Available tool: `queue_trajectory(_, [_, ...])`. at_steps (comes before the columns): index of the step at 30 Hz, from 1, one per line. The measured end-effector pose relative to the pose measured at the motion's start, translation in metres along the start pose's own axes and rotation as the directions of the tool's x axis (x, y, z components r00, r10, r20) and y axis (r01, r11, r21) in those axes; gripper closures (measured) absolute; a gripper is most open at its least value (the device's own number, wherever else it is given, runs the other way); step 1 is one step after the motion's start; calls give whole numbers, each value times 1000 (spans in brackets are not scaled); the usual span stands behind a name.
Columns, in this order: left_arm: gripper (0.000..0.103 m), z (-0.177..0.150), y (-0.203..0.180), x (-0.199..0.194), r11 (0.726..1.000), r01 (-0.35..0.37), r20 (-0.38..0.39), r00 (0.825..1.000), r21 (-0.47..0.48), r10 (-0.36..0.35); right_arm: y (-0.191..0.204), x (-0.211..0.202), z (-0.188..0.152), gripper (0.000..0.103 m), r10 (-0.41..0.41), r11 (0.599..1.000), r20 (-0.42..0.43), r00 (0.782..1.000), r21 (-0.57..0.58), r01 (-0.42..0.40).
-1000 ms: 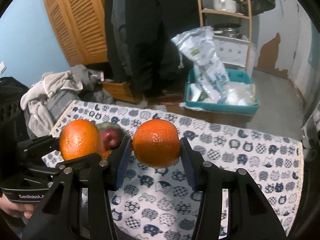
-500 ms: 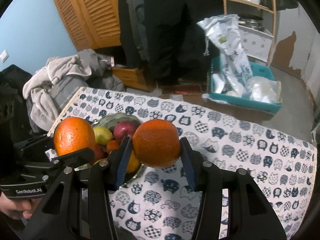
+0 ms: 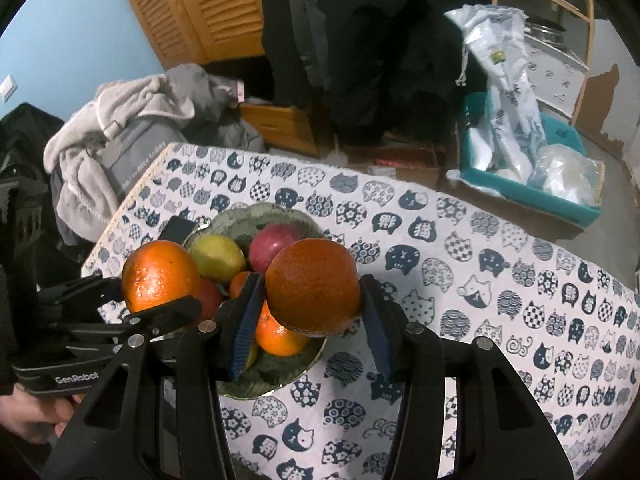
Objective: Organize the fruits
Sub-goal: 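Bring both held oranges over the glass bowl with both grippers, then open the left gripper to drop its orange while the right gripper releases its orange into the bowl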
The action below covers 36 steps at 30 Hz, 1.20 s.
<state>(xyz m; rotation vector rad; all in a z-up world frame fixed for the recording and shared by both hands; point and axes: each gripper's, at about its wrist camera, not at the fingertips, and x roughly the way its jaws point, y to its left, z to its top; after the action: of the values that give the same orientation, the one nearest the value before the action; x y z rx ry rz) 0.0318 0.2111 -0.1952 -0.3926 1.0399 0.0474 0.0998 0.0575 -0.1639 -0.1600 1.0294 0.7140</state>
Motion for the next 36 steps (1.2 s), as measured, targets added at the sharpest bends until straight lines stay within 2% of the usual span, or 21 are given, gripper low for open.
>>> queue_trajectory(7, [39, -6, 8, 31, 1000, -16, -68, 998, -24, 14, 4, 28, 0, 54, 2, 1000, -46, 999, -12, -2])
queue_trajectory(16, [38, -13, 12, 52, 998, -46, -121, 992, -31, 42, 6, 50, 1, 54, 4, 1000, -76, 997, -21, -6])
queue_trajectory(23, [38, -11, 13, 54, 998, -52, -109, 993, -39, 48, 5, 75, 6, 54, 30, 1000, -109, 994, 8, -30])
queue_trajectory(28, [33, -10, 9, 50, 999, -41, -100, 994, -23, 38, 6, 87, 9, 53, 33, 999, -130, 991, 17, -31])
queue_trajectory(36, [33, -9, 8, 42, 999, -41, -88, 995, -17, 39, 4, 86, 10, 53, 38, 999, -122, 992, 27, -35])
